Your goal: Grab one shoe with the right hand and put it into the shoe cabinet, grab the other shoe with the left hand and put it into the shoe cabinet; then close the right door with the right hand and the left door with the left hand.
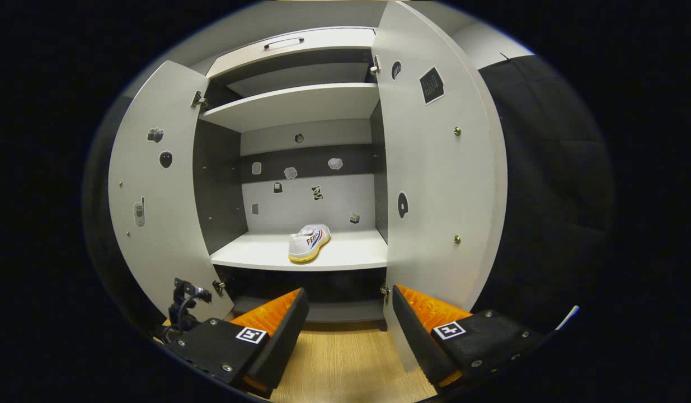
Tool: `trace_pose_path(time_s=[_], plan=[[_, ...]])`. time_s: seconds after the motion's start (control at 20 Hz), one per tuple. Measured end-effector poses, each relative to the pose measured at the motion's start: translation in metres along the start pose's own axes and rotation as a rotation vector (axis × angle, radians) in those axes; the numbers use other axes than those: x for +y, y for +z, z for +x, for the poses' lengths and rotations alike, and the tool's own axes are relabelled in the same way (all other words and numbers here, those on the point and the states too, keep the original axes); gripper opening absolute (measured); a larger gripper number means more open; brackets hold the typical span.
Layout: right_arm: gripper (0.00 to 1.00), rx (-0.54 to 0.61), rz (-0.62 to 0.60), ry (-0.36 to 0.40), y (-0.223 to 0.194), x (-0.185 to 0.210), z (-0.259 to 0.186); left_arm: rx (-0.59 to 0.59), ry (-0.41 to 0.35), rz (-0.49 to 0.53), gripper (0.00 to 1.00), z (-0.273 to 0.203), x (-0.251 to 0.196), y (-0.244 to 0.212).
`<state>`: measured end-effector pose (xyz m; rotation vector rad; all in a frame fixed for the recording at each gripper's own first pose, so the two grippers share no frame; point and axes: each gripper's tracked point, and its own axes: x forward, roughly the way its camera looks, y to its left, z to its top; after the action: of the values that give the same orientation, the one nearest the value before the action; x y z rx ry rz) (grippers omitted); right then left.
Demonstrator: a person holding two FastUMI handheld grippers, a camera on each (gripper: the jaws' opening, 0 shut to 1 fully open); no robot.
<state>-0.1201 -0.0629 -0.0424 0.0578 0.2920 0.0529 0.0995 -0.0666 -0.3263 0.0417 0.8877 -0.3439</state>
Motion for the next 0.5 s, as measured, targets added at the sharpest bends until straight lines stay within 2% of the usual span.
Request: trace_pose_path(time_s=[0.15,0.3,0.5], plan=[[0.93,-0.005,-0.003,0.034,0.003,0.007,0.004,-0.053,-0.016,-0.003,0.06,-0.04,0.011,0.054],[0.93,-0.014,-0.019,0.062,0.006,0.012,0.006,-0.105,0.005,0.005,0.06,-0.073,0.023,0.106],[0.93,-0.034,-0.021,0.093,0.014,0.016,0.004,-0.19,0.027,-0.038,0.06,-0.089,0.032,0.175]])
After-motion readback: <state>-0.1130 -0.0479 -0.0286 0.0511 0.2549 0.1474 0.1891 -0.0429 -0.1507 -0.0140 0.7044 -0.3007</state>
